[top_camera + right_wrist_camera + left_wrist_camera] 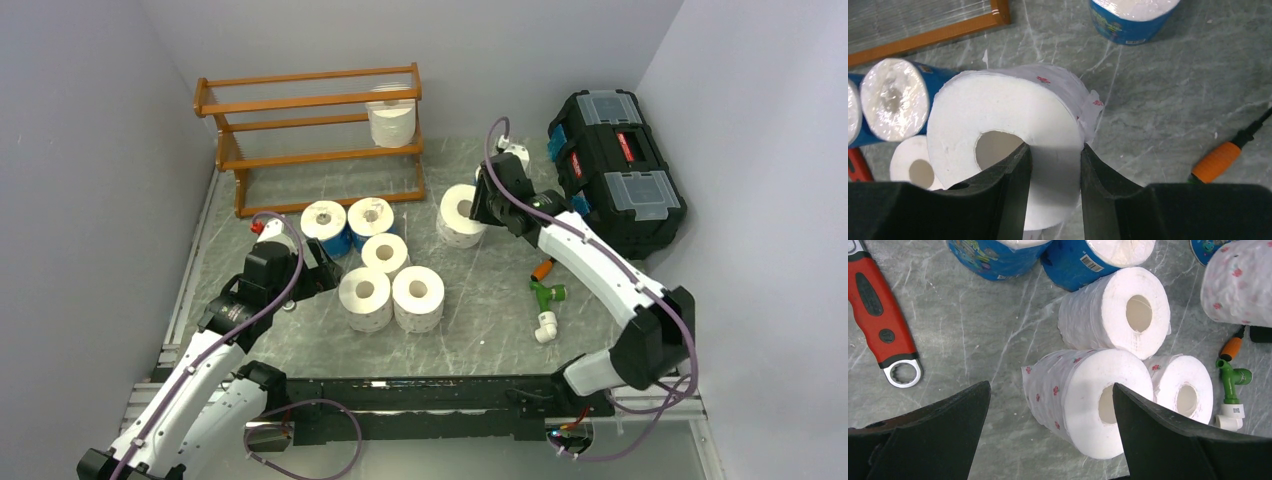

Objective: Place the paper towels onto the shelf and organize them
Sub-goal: Place the paper towel at the center of the board, then pick up the paper towel from the center of the board.

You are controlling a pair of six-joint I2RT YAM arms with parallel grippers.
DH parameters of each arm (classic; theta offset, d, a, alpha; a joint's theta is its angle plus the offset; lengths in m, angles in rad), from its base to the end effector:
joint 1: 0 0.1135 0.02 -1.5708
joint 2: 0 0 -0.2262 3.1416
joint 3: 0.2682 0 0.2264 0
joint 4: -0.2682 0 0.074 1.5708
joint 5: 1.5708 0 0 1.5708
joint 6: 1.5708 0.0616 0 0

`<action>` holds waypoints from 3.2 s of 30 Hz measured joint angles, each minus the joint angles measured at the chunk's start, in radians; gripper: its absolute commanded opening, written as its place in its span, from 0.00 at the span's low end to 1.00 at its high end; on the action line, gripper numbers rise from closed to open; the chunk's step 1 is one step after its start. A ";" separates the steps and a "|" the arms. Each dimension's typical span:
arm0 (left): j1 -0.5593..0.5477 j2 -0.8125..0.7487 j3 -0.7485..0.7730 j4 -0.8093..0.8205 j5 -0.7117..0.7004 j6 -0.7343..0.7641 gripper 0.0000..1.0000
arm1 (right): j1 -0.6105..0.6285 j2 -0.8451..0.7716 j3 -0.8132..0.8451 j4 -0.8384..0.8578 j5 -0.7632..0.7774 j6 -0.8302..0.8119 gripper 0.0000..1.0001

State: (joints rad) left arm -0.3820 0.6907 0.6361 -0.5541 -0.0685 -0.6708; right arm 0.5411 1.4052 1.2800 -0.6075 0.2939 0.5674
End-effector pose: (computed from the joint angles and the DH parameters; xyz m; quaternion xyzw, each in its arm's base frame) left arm 0.1668 -0.0625 0.2281 -0.1432 0.8745 -0.2061 0.4151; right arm 0.2712 0.1421 0.2799 0.0715 0.9028 0.0981 0.4126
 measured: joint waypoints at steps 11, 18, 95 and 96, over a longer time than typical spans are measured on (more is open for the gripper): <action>0.000 0.000 0.000 -0.004 0.000 0.000 0.98 | -0.033 0.212 0.034 0.107 -0.047 0.001 0.38; 0.000 0.012 0.000 -0.004 -0.009 0.000 0.98 | -0.043 0.288 0.062 0.133 -0.061 0.000 0.39; 0.214 0.255 0.213 -0.053 -0.070 -0.106 0.95 | -0.095 0.010 -0.136 0.487 -0.216 0.032 0.70; 0.232 0.282 0.227 -0.047 -0.055 -0.115 0.95 | -0.094 -0.015 -0.149 0.491 -0.218 0.033 0.70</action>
State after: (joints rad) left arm -0.1501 0.9730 0.8631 -0.6014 -0.1230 -0.7856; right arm 0.4469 1.3899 1.1313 -0.1162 0.0761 0.6003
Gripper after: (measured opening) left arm 0.960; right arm 0.699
